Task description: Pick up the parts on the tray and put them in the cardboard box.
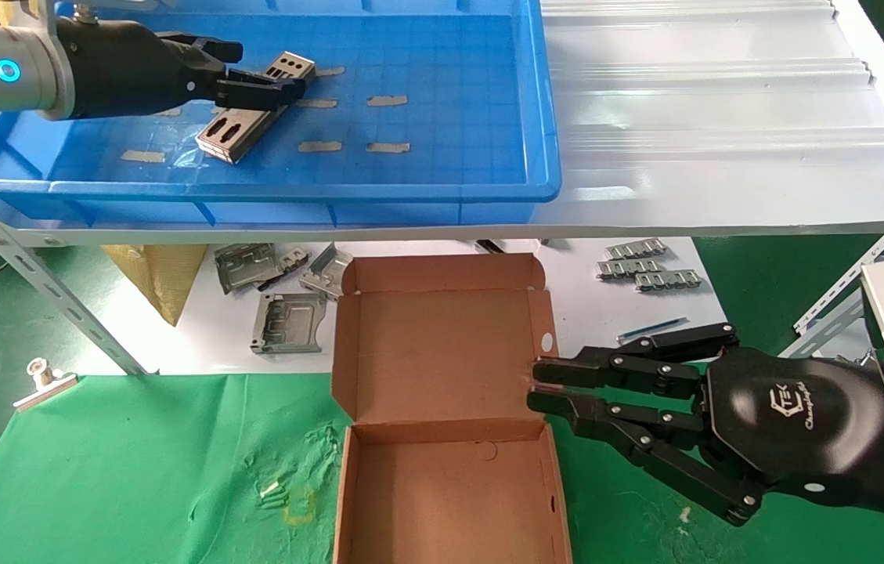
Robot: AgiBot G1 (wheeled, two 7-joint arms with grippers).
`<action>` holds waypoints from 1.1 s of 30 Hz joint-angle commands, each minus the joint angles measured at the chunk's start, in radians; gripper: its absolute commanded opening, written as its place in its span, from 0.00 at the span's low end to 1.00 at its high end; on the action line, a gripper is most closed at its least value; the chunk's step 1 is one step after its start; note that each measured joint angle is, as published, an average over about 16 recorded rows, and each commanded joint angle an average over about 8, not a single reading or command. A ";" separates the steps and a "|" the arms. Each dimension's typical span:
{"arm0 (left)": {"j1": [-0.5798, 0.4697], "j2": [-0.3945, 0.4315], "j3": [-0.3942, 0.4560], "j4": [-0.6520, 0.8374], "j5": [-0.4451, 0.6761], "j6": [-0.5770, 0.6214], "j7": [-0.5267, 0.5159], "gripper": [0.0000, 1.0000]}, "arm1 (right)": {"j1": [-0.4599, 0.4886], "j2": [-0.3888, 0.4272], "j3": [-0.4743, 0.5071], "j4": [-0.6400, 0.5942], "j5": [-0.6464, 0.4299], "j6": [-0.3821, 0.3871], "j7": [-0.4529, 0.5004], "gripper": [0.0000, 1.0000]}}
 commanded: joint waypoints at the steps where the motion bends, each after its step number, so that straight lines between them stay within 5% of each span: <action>1: -0.001 0.003 -0.001 0.010 -0.002 -0.004 -0.008 0.00 | 0.000 0.000 0.000 0.000 0.000 0.000 0.000 1.00; 33: -0.012 0.012 0.002 0.023 0.003 -0.022 -0.005 0.00 | 0.000 0.000 0.000 0.000 0.000 0.000 0.000 1.00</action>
